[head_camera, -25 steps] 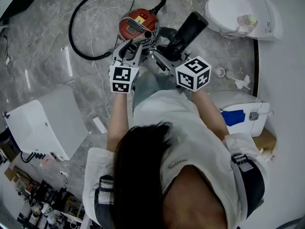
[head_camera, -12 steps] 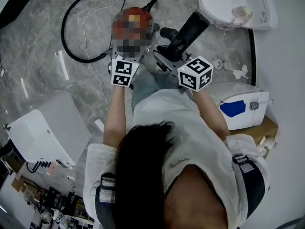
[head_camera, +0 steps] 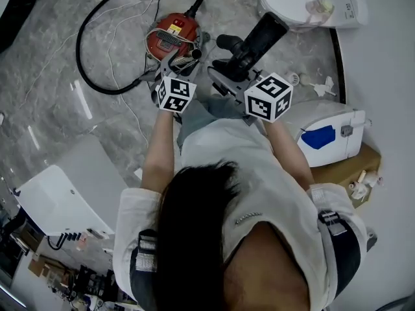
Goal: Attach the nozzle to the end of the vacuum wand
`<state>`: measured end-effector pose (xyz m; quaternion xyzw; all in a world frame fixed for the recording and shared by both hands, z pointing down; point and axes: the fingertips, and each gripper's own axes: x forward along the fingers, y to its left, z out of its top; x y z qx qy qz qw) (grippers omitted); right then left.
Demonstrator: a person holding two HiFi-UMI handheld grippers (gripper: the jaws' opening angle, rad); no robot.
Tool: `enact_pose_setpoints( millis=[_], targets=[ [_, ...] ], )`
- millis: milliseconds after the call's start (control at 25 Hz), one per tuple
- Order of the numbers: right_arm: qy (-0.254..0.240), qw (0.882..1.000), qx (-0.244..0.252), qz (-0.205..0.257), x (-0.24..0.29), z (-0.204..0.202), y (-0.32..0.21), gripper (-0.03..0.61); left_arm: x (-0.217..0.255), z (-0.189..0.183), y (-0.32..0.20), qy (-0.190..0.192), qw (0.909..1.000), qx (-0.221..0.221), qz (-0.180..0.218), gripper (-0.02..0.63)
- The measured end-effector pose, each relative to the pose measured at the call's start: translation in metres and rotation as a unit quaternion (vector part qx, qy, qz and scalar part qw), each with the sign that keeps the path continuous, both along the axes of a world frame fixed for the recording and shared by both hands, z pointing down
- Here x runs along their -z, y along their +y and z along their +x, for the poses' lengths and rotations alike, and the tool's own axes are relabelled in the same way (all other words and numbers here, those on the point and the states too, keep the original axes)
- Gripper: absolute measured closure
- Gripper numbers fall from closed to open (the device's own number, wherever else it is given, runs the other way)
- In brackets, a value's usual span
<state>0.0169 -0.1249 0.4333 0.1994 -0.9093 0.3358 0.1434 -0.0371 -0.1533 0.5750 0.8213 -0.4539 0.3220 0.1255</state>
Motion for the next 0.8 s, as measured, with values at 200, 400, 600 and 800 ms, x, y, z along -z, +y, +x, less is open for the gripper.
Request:
enact_pose_setpoints(
  millis=[200,400,600,800],
  targets=[
    [-0.038,0.999,0.006,-0.034,0.005,-0.008,0.007,0.486,-0.002,0.003,-0.012,-0.006,0.9995,-0.027,0.013,0.330],
    [-0.036,0.998,0.018,-0.041,0.003,-0.015,0.010,0.486,-0.008,0.007,-0.018,-0.009,0.9979,-0.063,0.015,0.330],
    [-0.034,0.998,0.031,-0.050,0.001,-0.024,0.017,0.486,-0.023,0.008,-0.012,-0.001,0.9962,-0.087,0.002,0.330],
    [-0.036,0.997,0.035,-0.064,-0.001,-0.027,0.028,0.485,-0.027,0.010,-0.011,-0.001,0.9946,-0.103,0.015,0.355]
  ],
)
